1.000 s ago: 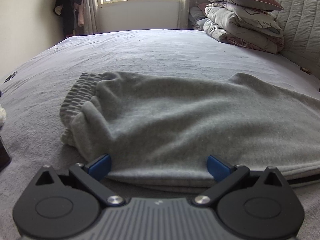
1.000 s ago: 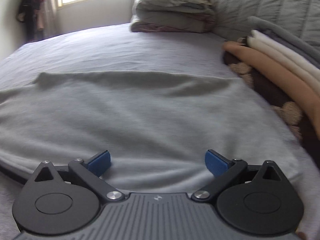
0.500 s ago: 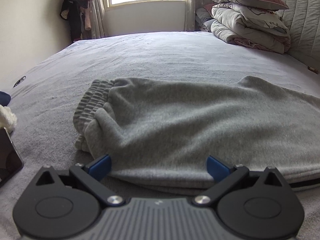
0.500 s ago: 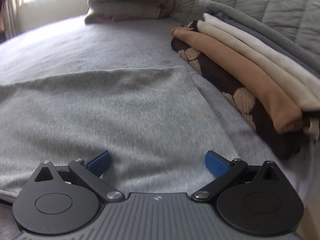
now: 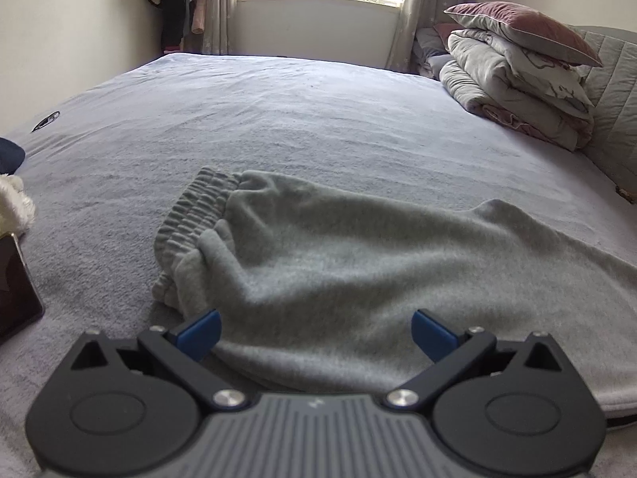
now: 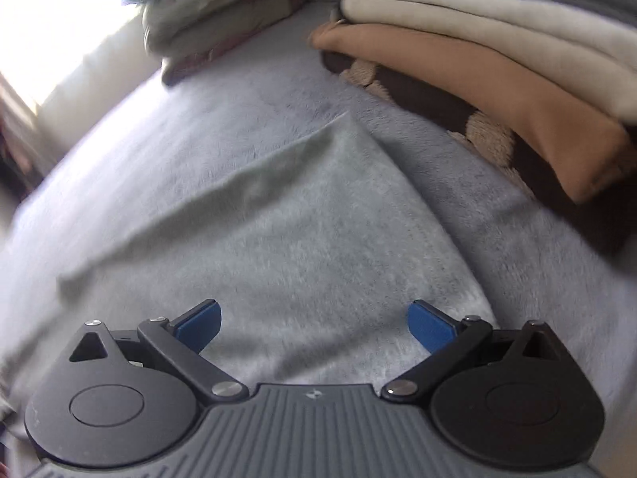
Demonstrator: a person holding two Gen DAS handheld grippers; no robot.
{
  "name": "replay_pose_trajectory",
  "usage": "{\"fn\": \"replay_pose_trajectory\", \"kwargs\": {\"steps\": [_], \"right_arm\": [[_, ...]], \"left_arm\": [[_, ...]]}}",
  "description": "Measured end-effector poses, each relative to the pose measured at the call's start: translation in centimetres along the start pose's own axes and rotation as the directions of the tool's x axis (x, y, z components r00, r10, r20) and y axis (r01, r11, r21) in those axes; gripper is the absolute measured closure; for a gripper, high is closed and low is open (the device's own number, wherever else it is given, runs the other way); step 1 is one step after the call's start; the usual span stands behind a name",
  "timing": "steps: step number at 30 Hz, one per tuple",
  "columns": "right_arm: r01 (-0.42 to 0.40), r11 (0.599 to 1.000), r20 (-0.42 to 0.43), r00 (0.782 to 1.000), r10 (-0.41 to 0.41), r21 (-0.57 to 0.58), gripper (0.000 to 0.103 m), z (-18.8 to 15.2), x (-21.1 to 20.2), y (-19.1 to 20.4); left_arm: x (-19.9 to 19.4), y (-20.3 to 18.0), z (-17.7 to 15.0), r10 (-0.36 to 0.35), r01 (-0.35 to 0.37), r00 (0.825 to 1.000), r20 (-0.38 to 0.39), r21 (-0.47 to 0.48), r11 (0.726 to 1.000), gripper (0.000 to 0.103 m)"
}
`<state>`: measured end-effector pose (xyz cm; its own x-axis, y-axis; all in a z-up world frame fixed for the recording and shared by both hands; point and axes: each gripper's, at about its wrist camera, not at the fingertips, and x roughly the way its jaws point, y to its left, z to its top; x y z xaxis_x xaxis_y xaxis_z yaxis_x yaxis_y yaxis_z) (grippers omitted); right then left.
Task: Fold clothes
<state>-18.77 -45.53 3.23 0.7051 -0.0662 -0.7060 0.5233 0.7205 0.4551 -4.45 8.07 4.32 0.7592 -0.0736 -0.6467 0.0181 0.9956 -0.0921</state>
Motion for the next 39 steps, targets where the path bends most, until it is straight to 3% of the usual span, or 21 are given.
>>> {"fn": "replay_pose_trajectory", "kwargs": {"steps": [5, 8, 12, 17, 25, 27, 31, 36, 39], "right_arm": [[-0.146, 0.976, 0.045, 0.989, 0.140, 0.159, 0.000, -1.3, -2.2, -1.6], [-0.198, 0.958, 0.029, 0.980, 0.197, 0.209, 0.000, -2.3, -2.6, -2.2], [-0.192, 0.954, -0.001, 0.980, 0.198, 0.232, 0.001, -3.3, -3.0, -3.0], [-0.131, 0.963, 0.013, 0.991, 0.132, 0.234, 0.004, -3.5, -3.8, -4.5], [-0.232, 0.912, 0.119, 0.972, 0.203, 0.337, 0.005, -2.7, -5.1, -7.0], [-0.236, 0.916, 0.129, 0.970, 0.204, 0.326, 0.005, -2.4, -5.4, -7.2], [-0.215, 0.925, 0.229, 0.963, 0.146, 0.314, 0.005, -2.0, -7.5, -8.1], [-0.171, 0.969, 0.140, 0.979, 0.147, 0.180, 0.009, -2.4, -6.7, -6.1], [-0.008, 1.000, 0.132, 0.991, 0.007, 0.007, 0.027, -2.5, -7.3, -4.5]], "left_arm": [[-0.5, -0.9, 0.2, -0.032, 0.032, 0.999, -0.013, 0.009, 0.999, 0.000], [-0.5, -1.1, 0.3, -0.055, 0.055, 0.998, -0.035, -0.002, 0.998, 0.000], [-0.1, -1.5, 0.1, -0.074, 0.073, 0.995, -0.071, -0.014, 0.997, 0.000], [0.6, -2.2, -0.2, -0.080, 0.078, 0.991, -0.110, -0.023, 0.997, 0.000], [1.1, -3.6, -0.2, -0.086, 0.086, 0.988, -0.125, -0.006, 0.996, 0.000], [1.2, -3.8, -0.2, -0.087, 0.087, 0.988, -0.125, -0.005, 0.996, 0.000], [1.2, -4.1, -0.3, -0.092, 0.093, 0.987, -0.131, -0.002, 0.996, 0.000], [1.4, -4.7, -0.5, -0.087, 0.090, 0.987, -0.135, 0.017, 0.996, 0.000], [1.4, -4.7, -0.6, -0.097, 0.100, 0.985, -0.140, 0.017, 0.995, 0.000]]}}
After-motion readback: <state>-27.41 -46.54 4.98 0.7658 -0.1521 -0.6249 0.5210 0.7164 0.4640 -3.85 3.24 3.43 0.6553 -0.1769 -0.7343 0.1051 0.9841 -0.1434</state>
